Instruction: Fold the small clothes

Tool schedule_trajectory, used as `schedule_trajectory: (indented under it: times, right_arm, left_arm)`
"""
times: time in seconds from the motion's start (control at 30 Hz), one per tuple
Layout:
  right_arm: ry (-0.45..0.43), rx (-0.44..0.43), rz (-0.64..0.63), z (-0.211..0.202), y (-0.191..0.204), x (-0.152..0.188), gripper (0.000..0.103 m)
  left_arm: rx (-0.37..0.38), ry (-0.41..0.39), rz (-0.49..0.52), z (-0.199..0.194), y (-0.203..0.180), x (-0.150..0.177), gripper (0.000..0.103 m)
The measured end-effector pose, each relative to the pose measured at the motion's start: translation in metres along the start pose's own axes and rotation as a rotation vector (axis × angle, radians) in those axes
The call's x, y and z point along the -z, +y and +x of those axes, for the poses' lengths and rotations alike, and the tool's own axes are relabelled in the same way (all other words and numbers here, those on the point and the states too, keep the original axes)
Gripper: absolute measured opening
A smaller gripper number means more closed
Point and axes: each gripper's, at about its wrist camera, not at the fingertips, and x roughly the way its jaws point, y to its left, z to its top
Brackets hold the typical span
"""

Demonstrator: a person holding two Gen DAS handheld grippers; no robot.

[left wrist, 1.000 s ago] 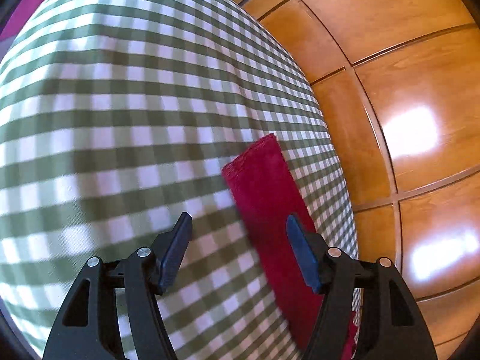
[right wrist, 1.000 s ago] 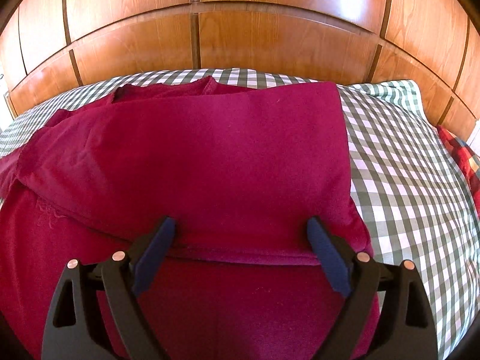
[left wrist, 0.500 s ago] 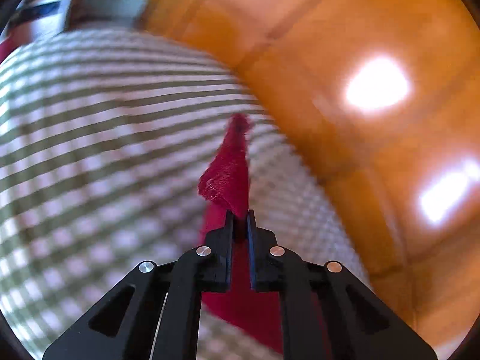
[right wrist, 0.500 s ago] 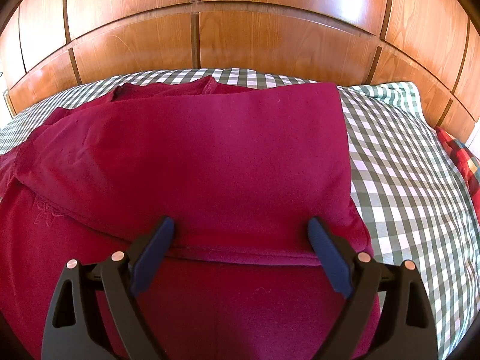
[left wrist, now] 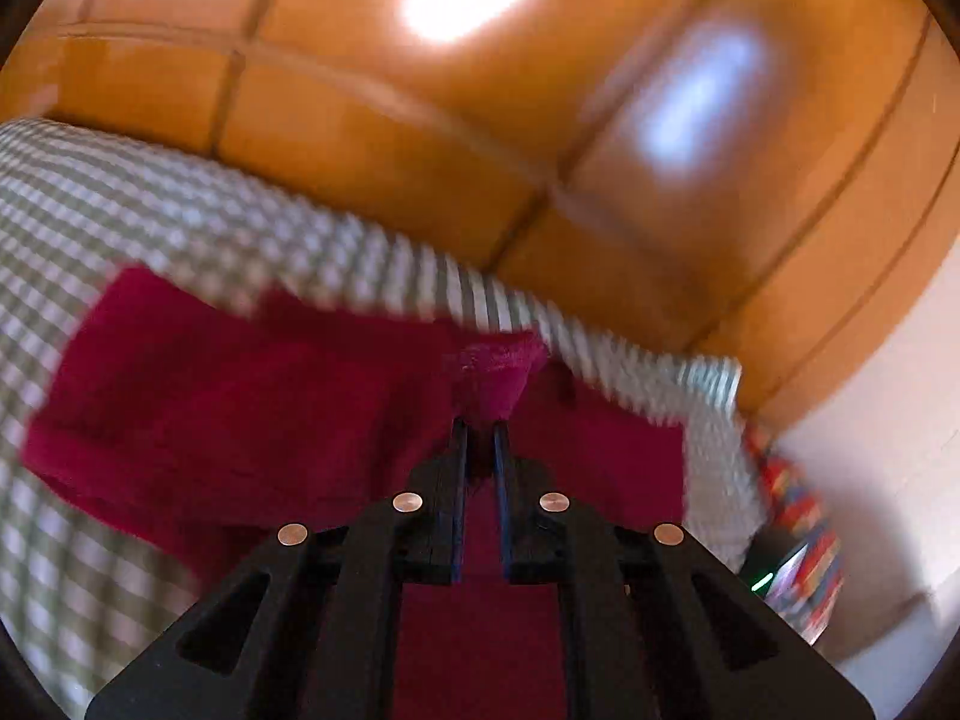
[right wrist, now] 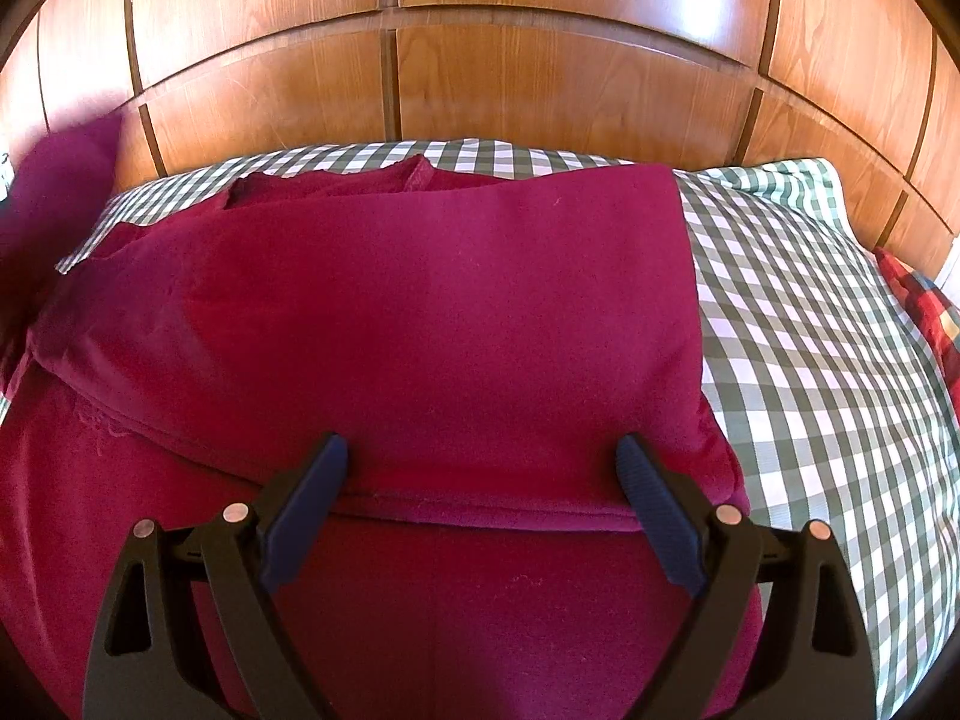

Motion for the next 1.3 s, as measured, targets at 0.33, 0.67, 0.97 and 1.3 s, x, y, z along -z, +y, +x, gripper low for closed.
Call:
schedule_trajectory:
  times: [0.33,0.67,0.97,1.3]
  right_arm:
    - [0.013,-0.07,0.052,-0.007,-0.008,-0.009,0.09]
    - [0.118,-0.486,0.067,-0.013,0.068,-0.043,0.063]
    - [0.026,-0.425,-0.062,-0.04,0.099,-0.081,0.006]
    - [-0.048,-0.24,0.097,-0.052,-0.029,-0.092,0.006]
  left_arm:
    - [-0.029,0.094,0.071,-0.003,0.014,0.056,0.028]
    - [-0.161,0.004,-0.086,-0.02,0.078,0.042,0.028]
    - [-0.194,0.013,-0.149,-0.005,0.103,0.041,0.027]
    - [-0.209,0.01,-0.143,-0.004,0.1,0.041,0.027]
